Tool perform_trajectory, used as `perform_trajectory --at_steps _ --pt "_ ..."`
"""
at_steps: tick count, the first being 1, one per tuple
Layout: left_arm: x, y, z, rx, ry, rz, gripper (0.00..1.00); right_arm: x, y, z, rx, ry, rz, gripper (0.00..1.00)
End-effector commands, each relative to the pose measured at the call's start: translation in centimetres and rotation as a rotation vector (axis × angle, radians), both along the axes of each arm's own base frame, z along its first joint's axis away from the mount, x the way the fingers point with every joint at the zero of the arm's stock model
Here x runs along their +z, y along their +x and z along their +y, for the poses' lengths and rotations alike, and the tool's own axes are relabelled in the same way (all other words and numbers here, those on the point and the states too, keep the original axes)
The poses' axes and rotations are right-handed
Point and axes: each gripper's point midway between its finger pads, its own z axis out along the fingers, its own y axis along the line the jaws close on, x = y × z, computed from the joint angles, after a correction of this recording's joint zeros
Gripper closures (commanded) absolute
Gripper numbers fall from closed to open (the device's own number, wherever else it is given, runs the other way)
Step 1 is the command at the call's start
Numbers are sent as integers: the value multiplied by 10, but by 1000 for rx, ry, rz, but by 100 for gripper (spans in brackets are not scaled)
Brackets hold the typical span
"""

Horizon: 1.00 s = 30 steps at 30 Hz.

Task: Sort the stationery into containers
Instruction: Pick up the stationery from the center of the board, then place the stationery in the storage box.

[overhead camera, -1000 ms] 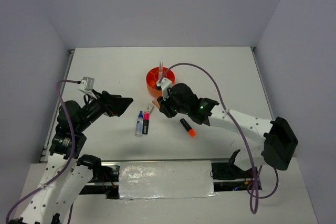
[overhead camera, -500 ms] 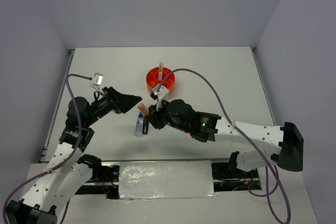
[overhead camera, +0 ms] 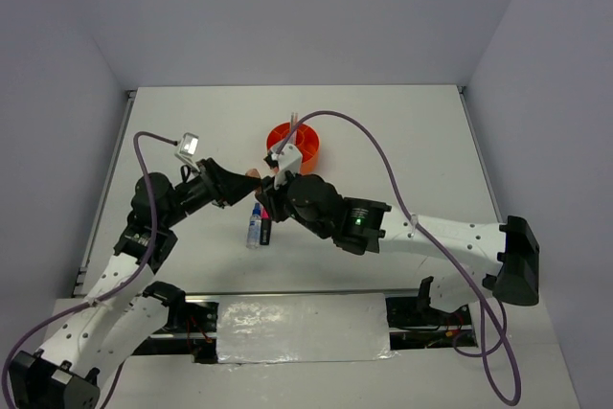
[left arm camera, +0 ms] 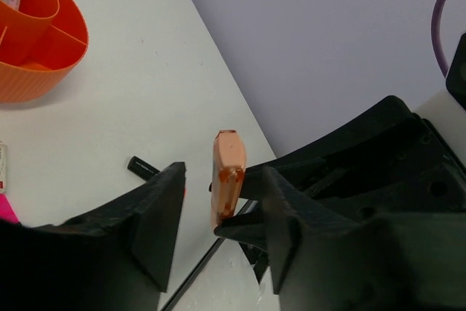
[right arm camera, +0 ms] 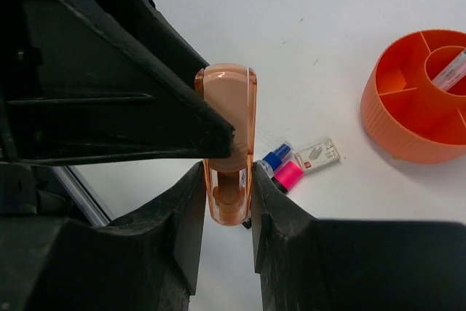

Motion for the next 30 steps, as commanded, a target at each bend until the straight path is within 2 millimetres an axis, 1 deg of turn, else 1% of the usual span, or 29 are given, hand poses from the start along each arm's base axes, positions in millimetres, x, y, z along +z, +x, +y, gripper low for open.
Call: perform_trajectory --at_steps 1,2,3,4,5,6,7,8,9,10,11,12,13,14,15,16,17,18,19,20,21,22,23,25,26,27,28,29,30 --pt "26 1 -4 -17 -21 -96 46 17 3 7 -19 16 -26 100" --pt "27 2 -5 -16 -20 -100 51 17 3 8 -17 15 -27 100" --pt "26 6 -5 -9 -9 -96 69 16 2 9 -11 14 -27 100" --pt "30 7 -5 -9 -5 -105 77 16 2 9 -11 14 -28 100" --pt "30 8 -6 -12 1 -101 83 17 2 9 -9 21 -31 100" --pt "28 11 -7 -11 19 -106 95 17 1 9 -4 24 -33 100" --pt "33 14 -6 -2 29 -121 98 12 0 8 4 21 -31 100" --pt "34 17 -4 12 42 -123 100 15 -2 10 15 46 -36 97" --pt "29 22 -3 24 75 -126 100 17 -2 5 26 56 -37 86" --pt "37 26 -2 42 87 -149 100 11 -8 8 77 70 -27 50" --pt "37 33 -1 52 110 -155 100 19 -9 4 93 109 -34 28" --pt "38 38 0 63 151 -187 100 19 -10 1 104 118 -27 5" --pt "46 46 4 93 178 -204 100 11 -7 -6 95 117 -5 0" --pt "39 58 3 104 213 -191 100 14 -6 -17 77 124 -2 0" --pt "39 67 5 114 273 -232 100 14 -3 -26 54 130 2 0" --pt "50 77 4 121 295 -277 100 1 2 -39 16 114 15 0" --pt "49 89 4 130 324 -283 100 10 1 -54 0 143 5 0" --pt "50 117 5 142 398 -301 100 11 0 -62 -7 154 4 0" --pt "41 131 7 129 451 -283 100 -1 3 -74 -23 140 15 0" --pt "19 151 1 85 488 -257 100 12 -4 -86 -13 180 -4 0" --pt "30 169 11 106 503 -307 100 10 -7 -95 -19 176 -3 0" --pt "43 186 12 124 478 -386 100 4 -10 -102 -20 169 0 0" --pt "35 201 12 82 458 -401 100 7 -17 -113 -16 176 -7 0" --pt "45 211 2 -15 431 -534 100 10 -24 -123 -9 182 -7 0" --pt "48 225 -7 -93 450 -609 100 11 -30 -133 -2 182 -3 0" --pt "43 236 -8 -108 476 -607 100 10 -35 -137 7 180 0 0" --pt "37 247 -10 -120 497 -590 100 11 -40 -146 8 186 2 0" --pt "3 261 -13 -169 530 -521 100 12 -45 -149 19 192 6 0" --pt "15 267 -16 -184 529 -561 100 10 -48 -152 28 198 7 0"
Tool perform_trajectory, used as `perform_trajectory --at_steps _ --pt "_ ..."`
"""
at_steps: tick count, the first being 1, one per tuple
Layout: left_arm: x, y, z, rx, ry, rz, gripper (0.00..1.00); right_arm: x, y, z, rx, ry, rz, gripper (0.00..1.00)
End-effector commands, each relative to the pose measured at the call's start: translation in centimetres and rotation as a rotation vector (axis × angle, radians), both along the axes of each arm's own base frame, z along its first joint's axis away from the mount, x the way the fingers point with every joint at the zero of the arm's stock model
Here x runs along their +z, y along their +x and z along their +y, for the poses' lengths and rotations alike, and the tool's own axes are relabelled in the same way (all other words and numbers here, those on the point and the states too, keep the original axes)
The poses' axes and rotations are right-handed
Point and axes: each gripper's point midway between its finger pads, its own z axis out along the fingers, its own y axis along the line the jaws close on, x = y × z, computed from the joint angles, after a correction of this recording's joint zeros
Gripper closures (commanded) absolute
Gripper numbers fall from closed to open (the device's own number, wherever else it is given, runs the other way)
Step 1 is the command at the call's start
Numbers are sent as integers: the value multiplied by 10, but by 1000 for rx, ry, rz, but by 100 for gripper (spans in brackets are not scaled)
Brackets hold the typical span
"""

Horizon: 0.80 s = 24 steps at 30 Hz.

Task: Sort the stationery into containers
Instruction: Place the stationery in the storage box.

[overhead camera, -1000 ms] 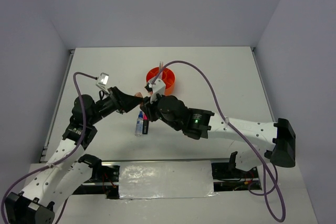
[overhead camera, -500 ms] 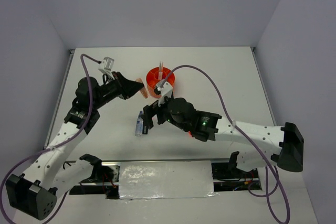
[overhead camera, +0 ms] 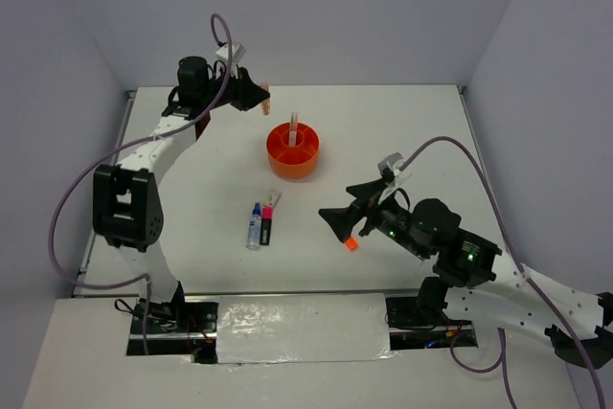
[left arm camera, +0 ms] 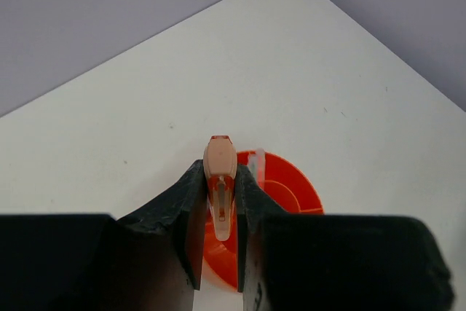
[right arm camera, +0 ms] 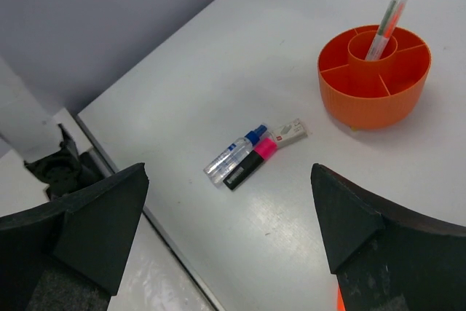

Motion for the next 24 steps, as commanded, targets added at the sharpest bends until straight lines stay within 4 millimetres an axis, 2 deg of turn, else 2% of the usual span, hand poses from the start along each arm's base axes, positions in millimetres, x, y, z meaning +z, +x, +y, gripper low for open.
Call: perform_trajectory --at_steps 1,2,6,7,10,13,15,19,24 --pt "26 13 -21 -186 70 -197 100 -17 -16 -13 43 -28 38 0" --pt "22 21 -22 -184 64 -210 100 -14 -22 -18 54 -12 31 0" --pt "16 26 -28 -183 15 -247 100 -6 -31 -26 73 15 24 0" --pt "8 30 -30 -180 0 -228 100 -7 -31 -27 76 11 25 0" --pt "1 37 -35 -196 -27 -220 99 -4 -33 -26 89 10 27 0" --pt "-21 45 -46 -209 -37 -178 97 -6 -34 -22 106 -1 32 0" --pt "-26 46 -56 -215 -22 -180 97 -10 -34 -20 107 -9 39 0" --pt "-47 46 -64 -218 -13 -154 90 -15 -34 -15 120 -27 49 0" --pt "-60 47 -64 -210 -20 -129 79 -16 -32 -11 124 -34 50 0"
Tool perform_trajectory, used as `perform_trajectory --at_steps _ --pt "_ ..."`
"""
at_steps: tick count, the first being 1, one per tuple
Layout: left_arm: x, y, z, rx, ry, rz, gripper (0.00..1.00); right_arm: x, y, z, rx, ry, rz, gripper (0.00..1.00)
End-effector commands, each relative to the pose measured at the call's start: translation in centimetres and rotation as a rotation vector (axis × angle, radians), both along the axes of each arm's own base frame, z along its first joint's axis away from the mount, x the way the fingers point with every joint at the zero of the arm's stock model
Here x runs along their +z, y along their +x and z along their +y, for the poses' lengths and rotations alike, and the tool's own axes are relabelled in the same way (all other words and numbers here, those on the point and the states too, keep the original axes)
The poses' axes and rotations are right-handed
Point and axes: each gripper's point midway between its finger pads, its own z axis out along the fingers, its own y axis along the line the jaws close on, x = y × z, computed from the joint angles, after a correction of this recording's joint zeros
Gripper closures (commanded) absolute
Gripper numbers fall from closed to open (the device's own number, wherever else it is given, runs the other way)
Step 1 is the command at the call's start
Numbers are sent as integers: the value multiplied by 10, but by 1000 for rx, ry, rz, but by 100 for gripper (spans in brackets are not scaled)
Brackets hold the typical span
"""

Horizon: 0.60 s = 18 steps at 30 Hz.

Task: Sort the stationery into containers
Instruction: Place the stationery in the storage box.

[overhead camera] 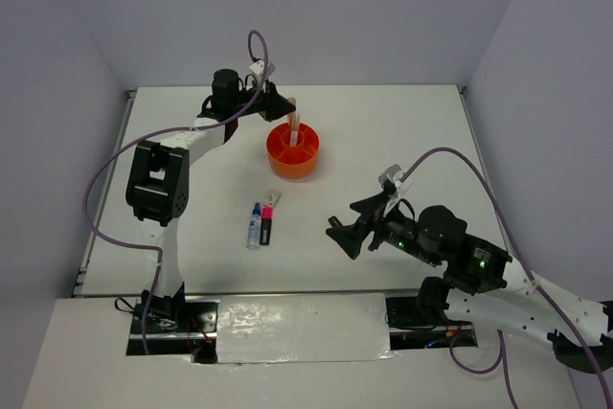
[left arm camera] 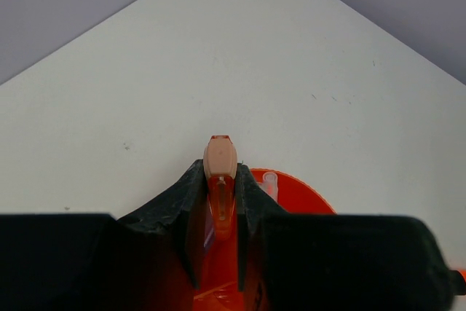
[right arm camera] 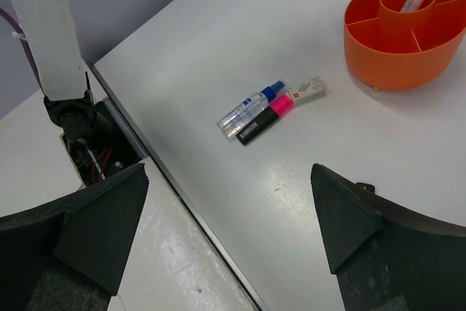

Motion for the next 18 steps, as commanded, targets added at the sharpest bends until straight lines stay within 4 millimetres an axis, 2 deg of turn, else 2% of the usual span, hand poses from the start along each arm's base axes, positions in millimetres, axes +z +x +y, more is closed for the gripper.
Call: perform_trajectory --at_steps 1,5,9,11,14,18 --pt "15 8 2 0 -23 -94 75 7 0 5 14 13 -9 0" --pt "6 9 7 26 -15 -79 69 7 -1 9 29 11 -3 0" --pt "-1 11 11 40 -13 -65 68 7 0 9 26 12 -4 0" --pt "-2 11 13 41 -19 -60 66 6 -1 10 29 11 -4 0" --pt "-3 10 13 40 -21 -48 58 7 0 9 26 9 -6 0" --pt "5 3 15 48 -38 -67 52 7 1 8 21 5 -12 0"
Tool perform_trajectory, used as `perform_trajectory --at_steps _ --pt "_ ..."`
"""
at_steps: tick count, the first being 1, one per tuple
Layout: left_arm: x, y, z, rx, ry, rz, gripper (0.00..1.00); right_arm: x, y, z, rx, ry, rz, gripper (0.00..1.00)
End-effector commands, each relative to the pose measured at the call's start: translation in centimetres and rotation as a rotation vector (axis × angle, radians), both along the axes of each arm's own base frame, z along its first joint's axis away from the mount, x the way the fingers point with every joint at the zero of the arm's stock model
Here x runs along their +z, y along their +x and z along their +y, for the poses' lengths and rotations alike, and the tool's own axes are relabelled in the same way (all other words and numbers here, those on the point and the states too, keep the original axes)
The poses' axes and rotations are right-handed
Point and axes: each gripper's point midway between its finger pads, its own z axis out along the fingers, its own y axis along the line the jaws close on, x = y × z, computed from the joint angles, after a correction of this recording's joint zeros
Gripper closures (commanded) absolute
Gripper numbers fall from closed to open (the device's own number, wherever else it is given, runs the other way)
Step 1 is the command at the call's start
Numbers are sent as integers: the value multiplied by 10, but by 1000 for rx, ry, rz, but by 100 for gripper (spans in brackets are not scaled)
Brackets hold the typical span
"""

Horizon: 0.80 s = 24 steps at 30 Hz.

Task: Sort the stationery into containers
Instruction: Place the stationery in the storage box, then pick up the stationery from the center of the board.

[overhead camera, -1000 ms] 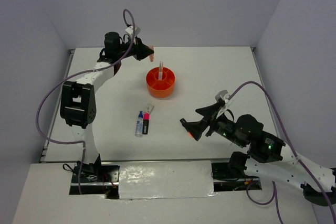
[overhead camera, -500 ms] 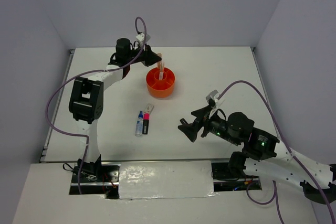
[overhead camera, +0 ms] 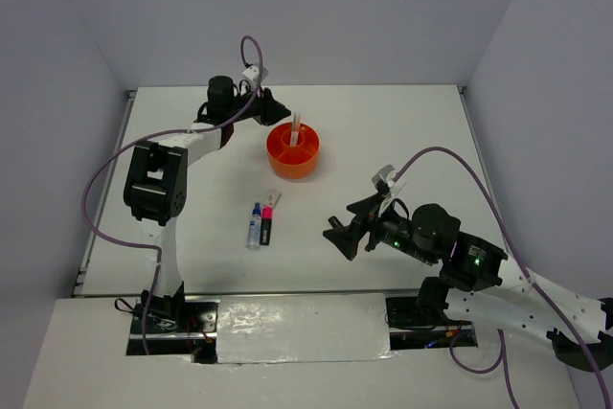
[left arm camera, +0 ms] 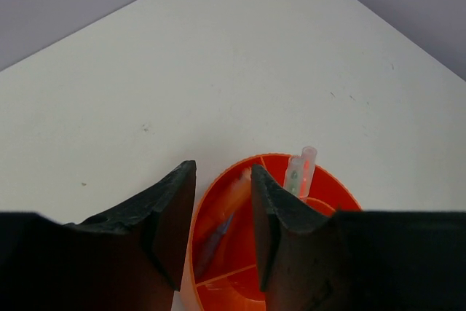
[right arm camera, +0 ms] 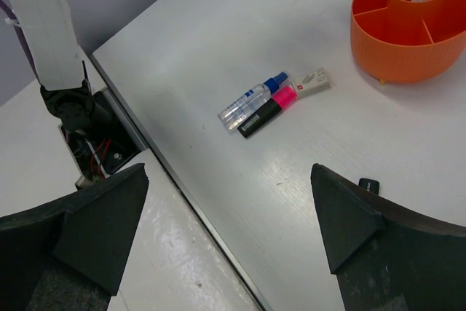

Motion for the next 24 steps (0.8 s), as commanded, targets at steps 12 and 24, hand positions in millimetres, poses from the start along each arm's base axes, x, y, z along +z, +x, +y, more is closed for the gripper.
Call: perform_trajectory --at_steps 12,24 --pt "119 -12 75 376 -146 -52 1 -58 48 -6 -218 -218 110 0" --pt "113 -177 227 1173 -12 426 1 -197 92 -30 -256 -650 454 3"
